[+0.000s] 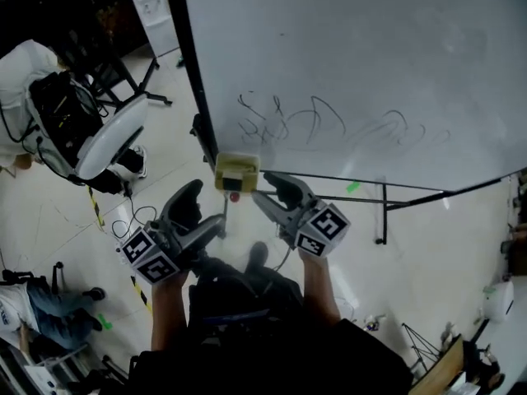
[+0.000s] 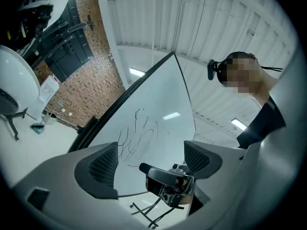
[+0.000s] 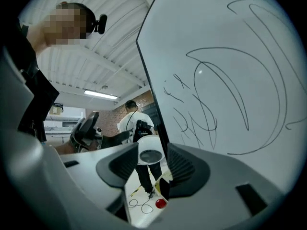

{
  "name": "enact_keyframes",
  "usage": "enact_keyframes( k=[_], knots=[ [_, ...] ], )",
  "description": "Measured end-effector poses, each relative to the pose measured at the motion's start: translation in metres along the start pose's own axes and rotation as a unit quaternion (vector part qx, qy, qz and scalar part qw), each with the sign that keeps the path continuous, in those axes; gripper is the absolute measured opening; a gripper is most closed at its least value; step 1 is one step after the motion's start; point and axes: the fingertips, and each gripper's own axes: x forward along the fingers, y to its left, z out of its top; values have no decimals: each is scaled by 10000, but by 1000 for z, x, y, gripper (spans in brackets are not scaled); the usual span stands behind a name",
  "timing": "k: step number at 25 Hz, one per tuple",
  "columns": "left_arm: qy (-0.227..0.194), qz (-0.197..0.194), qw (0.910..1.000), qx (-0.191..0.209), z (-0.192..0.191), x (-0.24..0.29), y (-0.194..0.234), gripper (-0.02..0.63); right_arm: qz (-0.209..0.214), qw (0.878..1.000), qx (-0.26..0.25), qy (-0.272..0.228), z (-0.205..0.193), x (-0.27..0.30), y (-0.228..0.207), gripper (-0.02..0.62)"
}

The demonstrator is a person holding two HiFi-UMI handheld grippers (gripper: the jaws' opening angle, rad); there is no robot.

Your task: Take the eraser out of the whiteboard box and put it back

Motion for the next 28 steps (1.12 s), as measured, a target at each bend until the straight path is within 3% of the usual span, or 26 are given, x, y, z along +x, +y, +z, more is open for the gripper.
enact_keyframes(
  k=[7,18,28],
  knots=[
    [-51,272,9996,79,0,3,8,428,251,9975,-220,629,-30,28,-11,230],
    [-95,-38,9999,27,25,-1,30,428,-172,9757,-880,2000,-93,71,-29,239],
    [-172,-119,9998,-56,33,-13,48,428,-446,9541,-1309,2655,-126,89,-41,244]
  ],
)
